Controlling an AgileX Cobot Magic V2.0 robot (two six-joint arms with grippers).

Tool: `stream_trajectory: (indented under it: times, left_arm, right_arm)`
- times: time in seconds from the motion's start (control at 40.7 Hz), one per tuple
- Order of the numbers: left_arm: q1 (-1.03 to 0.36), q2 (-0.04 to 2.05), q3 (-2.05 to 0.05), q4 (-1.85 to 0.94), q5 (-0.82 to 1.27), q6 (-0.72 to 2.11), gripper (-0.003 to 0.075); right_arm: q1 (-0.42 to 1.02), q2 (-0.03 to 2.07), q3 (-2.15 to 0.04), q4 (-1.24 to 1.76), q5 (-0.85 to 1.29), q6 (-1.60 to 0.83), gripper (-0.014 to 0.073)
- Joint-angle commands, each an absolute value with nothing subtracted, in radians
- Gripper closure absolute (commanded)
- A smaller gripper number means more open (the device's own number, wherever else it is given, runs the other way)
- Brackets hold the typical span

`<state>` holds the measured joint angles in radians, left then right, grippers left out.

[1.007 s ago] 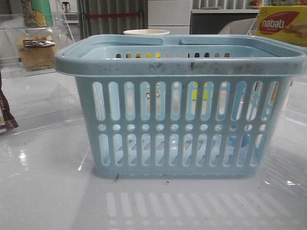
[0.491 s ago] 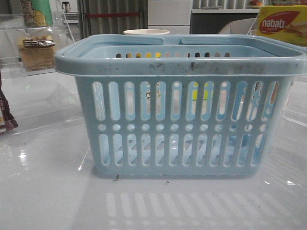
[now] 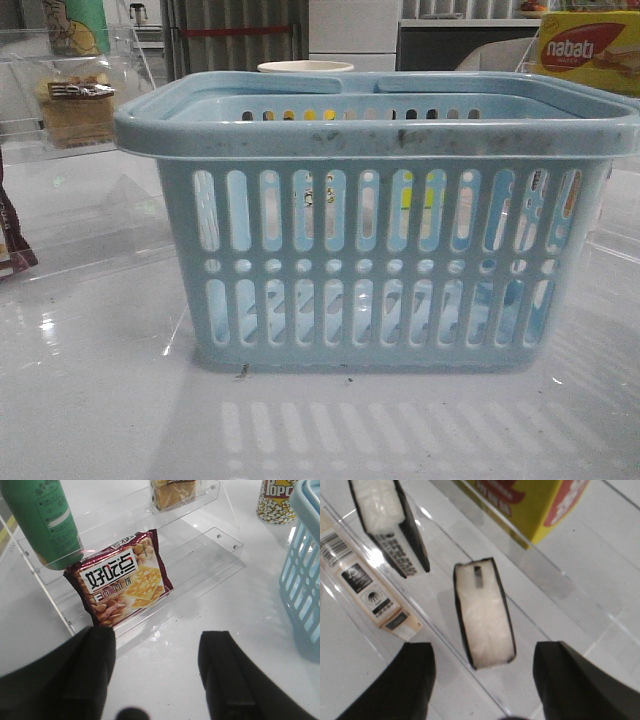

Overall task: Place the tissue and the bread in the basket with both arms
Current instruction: 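Reach the right gripper to the black tissue pack on the acrylic shelf and grasp it, then carry the tissue pack with the right gripper into the basket and release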

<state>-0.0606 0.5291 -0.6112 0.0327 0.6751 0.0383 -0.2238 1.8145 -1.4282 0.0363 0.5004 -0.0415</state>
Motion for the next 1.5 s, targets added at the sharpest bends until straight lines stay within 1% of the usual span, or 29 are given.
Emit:
stream_trajectory:
  times: [0.0,0.147,0.344,0.491,0.737,0.859,1.056,1.203,1.326,1.473]
  left_arm:
    - [-0.062,0.539,-0.642,0.032,0.593,0.031,0.0276]
    - [-0.062,0.539,-0.642,0.032,0.593,0.031,0.0276]
    - [-0.062,0.539,-0.642,0.032,0.592,0.031,0.0276]
    - [-0.062,0.539,-0.642,0.032,0.592,0.031,0.0276]
    - [-0.062,0.539,-0.642,0.032,0.590,0.031,0.0276]
    - [-0.062,0.539,-0.642,0.032,0.586,0.031,0.0276]
    - [-0.062,0.539,-0.642,0.032,0.575,0.031,0.0276]
    - [-0.062,0.539,-0.642,0.032,0.544,0.031,0.0276]
    - [-0.062,0.539,-0.642,0.032,0.538,0.031,0.0276]
    - [-0.062,0.539,-0.642,0.032,0.538,0.031,0.0276]
  right_arm:
    - [-0.233,1.787,-1.473,0.025,0.385,-0.047,0.0144]
    - [-0.233,1.809,-1.473,0.025,0.339,-0.047,0.0220]
    - [-0.233,1.802,-1.487,0.026,0.362,-0.047,0.0361]
    - [-0.229,1.755,-1.528,0.056,0.423,-0.047,0.0379]
    - [-0.206,1.576,-1.567,0.181,0.533,-0.047,0.0379]
    - [-0.135,1.489,-1.565,0.185,0.600,-0.058,0.0379]
    - [0.084,1.420,-1.512,0.185,0.653,-0.069,0.0379]
    - [0.263,1.435,-1.440,0.185,0.642,-0.069,0.0379]
    - [0.379,1.480,-1.383,0.185,0.613,-0.069,0.0379]
    - [0.445,1.558,-1.362,0.185,0.579,-0.069,0.0368]
